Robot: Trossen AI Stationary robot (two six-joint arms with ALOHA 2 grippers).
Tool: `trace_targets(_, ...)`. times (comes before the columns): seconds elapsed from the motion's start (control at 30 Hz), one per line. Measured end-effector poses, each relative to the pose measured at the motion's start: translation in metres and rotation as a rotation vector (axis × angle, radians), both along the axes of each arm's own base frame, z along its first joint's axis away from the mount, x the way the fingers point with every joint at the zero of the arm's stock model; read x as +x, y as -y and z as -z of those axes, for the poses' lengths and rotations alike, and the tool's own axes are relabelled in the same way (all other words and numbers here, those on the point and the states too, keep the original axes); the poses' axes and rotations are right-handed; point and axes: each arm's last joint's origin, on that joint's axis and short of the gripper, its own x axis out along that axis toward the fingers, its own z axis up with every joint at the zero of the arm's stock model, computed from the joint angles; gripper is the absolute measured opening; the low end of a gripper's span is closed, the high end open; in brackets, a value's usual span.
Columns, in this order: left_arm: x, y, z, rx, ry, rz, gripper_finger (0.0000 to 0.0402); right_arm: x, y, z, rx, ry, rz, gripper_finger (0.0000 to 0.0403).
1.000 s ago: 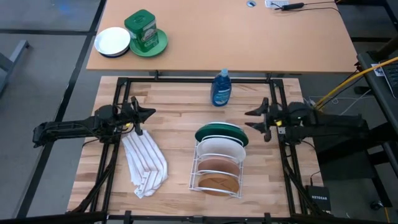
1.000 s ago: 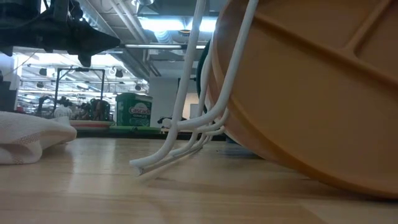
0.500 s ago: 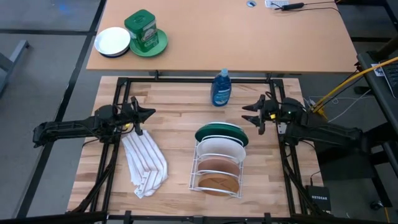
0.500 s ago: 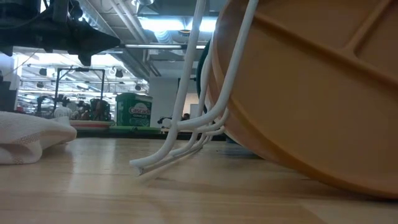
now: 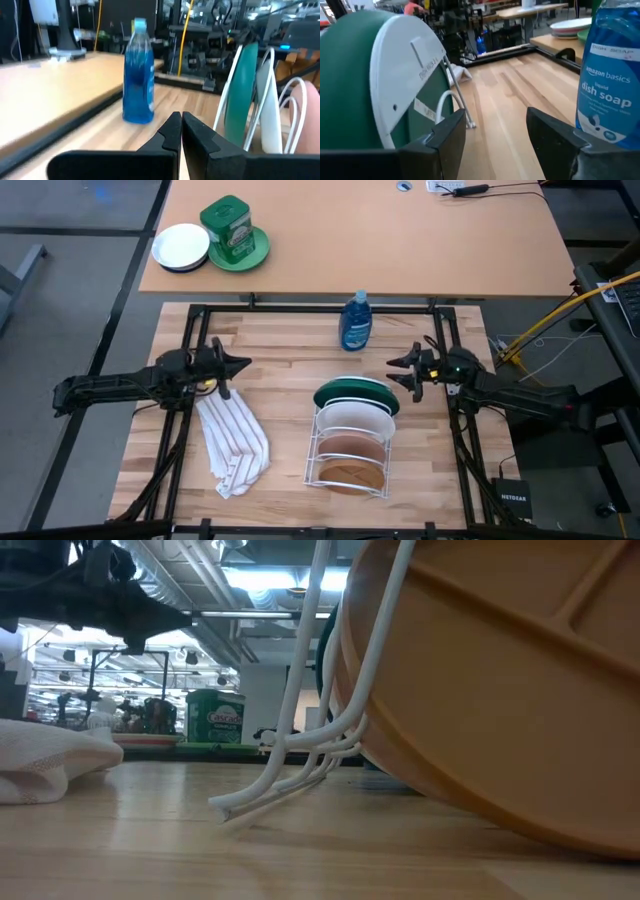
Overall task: Sort dishes
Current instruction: Return to Home Position
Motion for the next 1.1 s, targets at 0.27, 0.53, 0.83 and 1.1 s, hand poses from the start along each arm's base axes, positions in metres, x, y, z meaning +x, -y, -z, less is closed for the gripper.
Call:
trace_targets(0.27,-0.001,-0.001,0.013,-0.119,-0.098,-0.038,0.0005,-0.001,-0.001,0.009,-0.018,0.002,-0.005,0.0211)
trace_targets(0.53,-0.005,-0.005,0.002,0.013,-0.022,-0.205,0.0005,-0.007,-0.004,-0.003,-0.082,0.113,-0.001,0.0211)
trace_targets(0.83,-0.024,-0.001,-0.013,0.122,0.11,-0.225,0.0005,-0.022,-0.011,-0.013,-0.123,0.229,0.003,0.0211)
trace_targets(1.1,-0.028,0.0,-0.005,0.099,0.048,-0.22,0.0005,-0.027,-0.01,-0.009,-0.154,0.204,0.107,0.0211)
